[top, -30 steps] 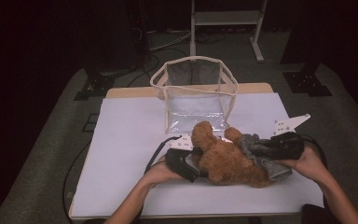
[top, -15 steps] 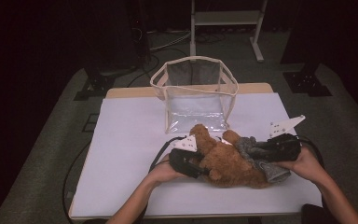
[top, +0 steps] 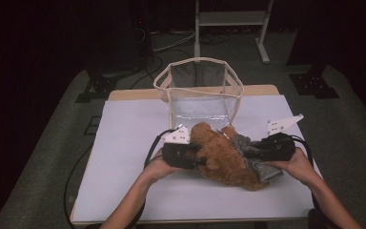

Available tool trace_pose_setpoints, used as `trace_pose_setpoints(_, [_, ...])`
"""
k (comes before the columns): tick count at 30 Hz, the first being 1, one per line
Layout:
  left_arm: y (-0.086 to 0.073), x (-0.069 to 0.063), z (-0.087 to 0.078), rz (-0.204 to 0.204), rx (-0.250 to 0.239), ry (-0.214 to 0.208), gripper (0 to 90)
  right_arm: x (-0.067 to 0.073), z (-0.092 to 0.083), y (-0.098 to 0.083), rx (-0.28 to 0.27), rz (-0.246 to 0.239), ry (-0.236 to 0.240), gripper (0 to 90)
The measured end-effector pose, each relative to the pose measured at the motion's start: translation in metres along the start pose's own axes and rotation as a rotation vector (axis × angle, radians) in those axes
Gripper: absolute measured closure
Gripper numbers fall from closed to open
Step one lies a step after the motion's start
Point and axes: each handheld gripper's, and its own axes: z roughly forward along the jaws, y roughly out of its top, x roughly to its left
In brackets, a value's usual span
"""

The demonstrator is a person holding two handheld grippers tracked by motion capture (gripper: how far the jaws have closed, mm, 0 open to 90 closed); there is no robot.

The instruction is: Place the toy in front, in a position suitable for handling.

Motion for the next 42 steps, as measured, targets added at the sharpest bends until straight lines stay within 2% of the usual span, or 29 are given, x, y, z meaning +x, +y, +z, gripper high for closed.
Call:
trace_pose_setpoints(3, [0.005, 0.002, -0.017, -0.003, -0.003, 0.023, 58.5, 0.001, 0.014, 0.01, -0.012, -0.015, 0.018, 76.2])
trace_pose_setpoints(7, [0.009, 0.003, -0.041, 0.006, 0.019, 0.06, 58.3, 0.005, 0.033, 0.024, -0.032, -0.03, 0.052, 76.3])
trace_pose_setpoints(9, [0.009, 0.003, -0.045, 0.012, 0.027, 0.063, 58.1, 0.007, 0.041, 0.028, -0.042, -0.035, 0.067, 76.3])
trace_pose_setpoints(10, [0.01, 0.003, -0.054, 0.015, 0.048, 0.074, 58.0, 0.008, 0.046, 0.03, -0.049, -0.037, 0.077, 76.3])
trace_pose_setpoints(12, [0.006, 0.005, -0.059, 0.01, 0.069, 0.076, 57.6, 0.01, 0.053, 0.031, -0.057, -0.034, 0.086, 76.2])
trace_pose_setpoints(14, [-0.002, 0.007, -0.059, 0.0, 0.085, 0.073, 56.7, 0.01, 0.057, 0.029, -0.044, -0.032, 0.091, 76.1])
trace_pose_setpoints(17, [-0.016, 0.009, -0.057, -0.033, 0.063, 0.059, 53.2, 0.013, 0.055, 0.025, -0.019, -0.05, 0.066, 76.1])
trace_pose_setpoints(20, [-0.023, 0.006, -0.054, -0.023, 0.052, 0.033, 48.4, 0.019, 0.05, 0.019, 0.014, -0.068, 0.039, 76.2])
trace_pose_setpoints(24, [-0.026, 0.004, -0.053, -0.018, 0.043, 0.022, 35.6, 0.024, 0.047, 0.012, 0.025, -0.069, 0.014, 76.7])
trace_pose_setpoints(29, [-0.034, 0.004, -0.055, -0.047, 0.054, 0.022, 19.7, 0.026, 0.048, 0.008, 0.023, -0.067, 0.016, 77.0])
trace_pose_setpoints(32, [-0.042, 0.004, -0.059, -0.067, 0.04, 0.01, 16.1, 0.026, 0.049, 0.008, 0.024, -0.069, 0.016, 77.1])
trace_pose_setpoints(36, [-0.055, 0.001, -0.063, -0.08, 0.024, -0.01, 15.7, 0.026, 0.05, 0.008, 0.022, -0.07, 0.023, 77.1])
trace_pose_setpoints(39, [-0.061, -0.001, -0.058, -0.057, 0.05, -0.018, 14.3, 0.026, 0.049, 0.007, 0.02, -0.067, 0.023, 77.1])
trace_pose_setpoints(42, [-0.064, -0.002, -0.053, -0.061, 0.041, -0.023, 12.8, 0.027, 0.049, 0.006, 0.018, -0.066, 0.02, 77.1])
